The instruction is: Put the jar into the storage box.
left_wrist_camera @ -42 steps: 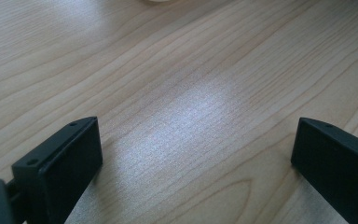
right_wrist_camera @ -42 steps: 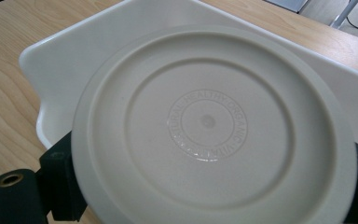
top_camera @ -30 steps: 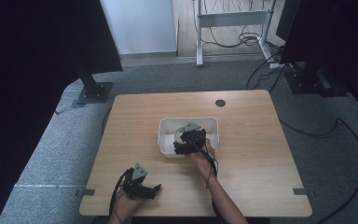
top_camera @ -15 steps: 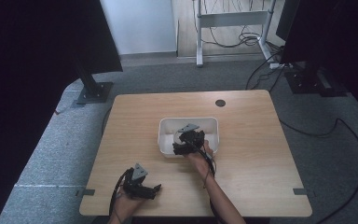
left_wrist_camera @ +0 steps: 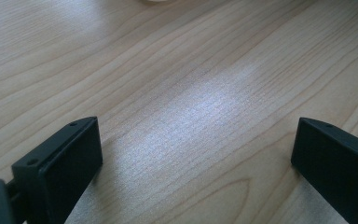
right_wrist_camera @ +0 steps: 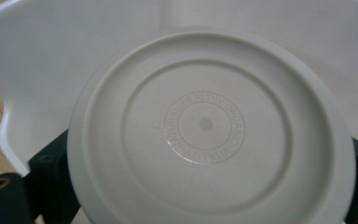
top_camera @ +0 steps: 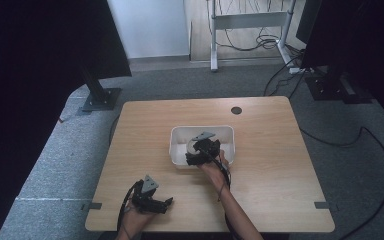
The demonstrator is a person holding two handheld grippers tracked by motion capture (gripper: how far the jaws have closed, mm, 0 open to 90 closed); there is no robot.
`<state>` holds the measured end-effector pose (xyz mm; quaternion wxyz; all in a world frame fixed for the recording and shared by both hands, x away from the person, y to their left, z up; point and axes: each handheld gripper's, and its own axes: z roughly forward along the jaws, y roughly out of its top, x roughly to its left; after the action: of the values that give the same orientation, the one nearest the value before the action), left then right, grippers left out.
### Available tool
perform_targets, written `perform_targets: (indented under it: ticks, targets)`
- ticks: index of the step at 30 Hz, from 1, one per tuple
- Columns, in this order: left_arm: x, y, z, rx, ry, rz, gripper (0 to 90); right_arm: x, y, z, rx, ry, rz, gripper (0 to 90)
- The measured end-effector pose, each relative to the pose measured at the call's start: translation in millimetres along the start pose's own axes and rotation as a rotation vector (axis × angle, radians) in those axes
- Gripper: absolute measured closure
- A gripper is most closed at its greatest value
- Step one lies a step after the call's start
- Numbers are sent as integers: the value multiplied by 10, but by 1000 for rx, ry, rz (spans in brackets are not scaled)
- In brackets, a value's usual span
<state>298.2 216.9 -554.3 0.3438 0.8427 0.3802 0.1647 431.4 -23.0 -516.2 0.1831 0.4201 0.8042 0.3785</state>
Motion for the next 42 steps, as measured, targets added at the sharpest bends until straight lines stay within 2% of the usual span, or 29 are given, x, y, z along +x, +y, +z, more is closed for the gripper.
perform_targets:
  ticks: [4,22,30,42]
  targets:
    - [-2,0,0,0,0,-2,16,-5,4,-17,-17,-9,-12,2]
    - [0,0,0,0,0,0,15,-10,18,-243,-46,25,-60,7]
    - [0,0,0,0,0,0,15,-12,-17,-362,-55,43,-88,16]
    - [-2,0,-1,0,1,-1,16,-30,-105,-506,-67,62,-99,25]
